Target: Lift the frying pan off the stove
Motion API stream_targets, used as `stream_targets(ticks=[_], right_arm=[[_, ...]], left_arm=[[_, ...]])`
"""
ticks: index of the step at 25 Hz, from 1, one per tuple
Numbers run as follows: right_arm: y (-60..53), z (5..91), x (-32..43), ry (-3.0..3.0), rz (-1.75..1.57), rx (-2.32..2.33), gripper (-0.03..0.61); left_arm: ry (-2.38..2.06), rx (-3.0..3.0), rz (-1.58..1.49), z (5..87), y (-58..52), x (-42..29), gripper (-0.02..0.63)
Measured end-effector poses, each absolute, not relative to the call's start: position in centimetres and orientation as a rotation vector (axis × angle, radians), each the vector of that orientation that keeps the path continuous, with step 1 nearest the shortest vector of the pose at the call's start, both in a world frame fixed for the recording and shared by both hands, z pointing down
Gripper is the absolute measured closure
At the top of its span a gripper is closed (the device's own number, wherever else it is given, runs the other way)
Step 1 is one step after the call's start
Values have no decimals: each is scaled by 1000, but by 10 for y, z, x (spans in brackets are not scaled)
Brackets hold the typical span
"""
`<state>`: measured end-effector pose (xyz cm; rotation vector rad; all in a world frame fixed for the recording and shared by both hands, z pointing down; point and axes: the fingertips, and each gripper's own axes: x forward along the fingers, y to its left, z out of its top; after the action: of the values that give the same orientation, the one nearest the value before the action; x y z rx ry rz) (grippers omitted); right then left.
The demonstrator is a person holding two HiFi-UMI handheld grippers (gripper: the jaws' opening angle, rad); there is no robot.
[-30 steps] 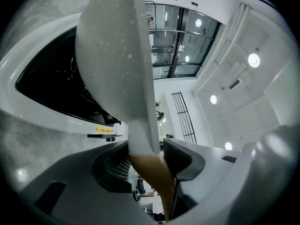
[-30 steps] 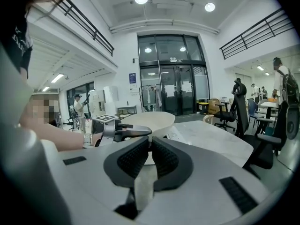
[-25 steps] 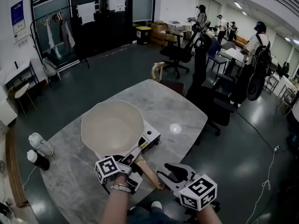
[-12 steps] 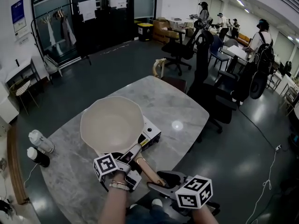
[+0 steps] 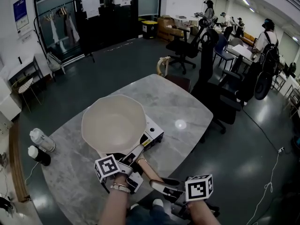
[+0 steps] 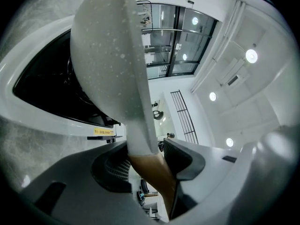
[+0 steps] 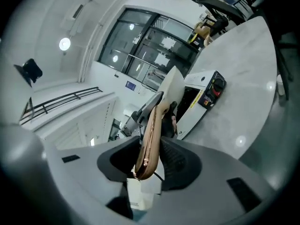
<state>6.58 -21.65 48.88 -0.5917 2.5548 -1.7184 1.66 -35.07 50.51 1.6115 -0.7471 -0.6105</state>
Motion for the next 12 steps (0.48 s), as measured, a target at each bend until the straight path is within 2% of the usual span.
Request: stream_targets(ticks=[12], right_arm=[[-215,500,69,2651,-1751,-606,431]], left_arm=[[-842,1675,-491,514,-348,18,394]])
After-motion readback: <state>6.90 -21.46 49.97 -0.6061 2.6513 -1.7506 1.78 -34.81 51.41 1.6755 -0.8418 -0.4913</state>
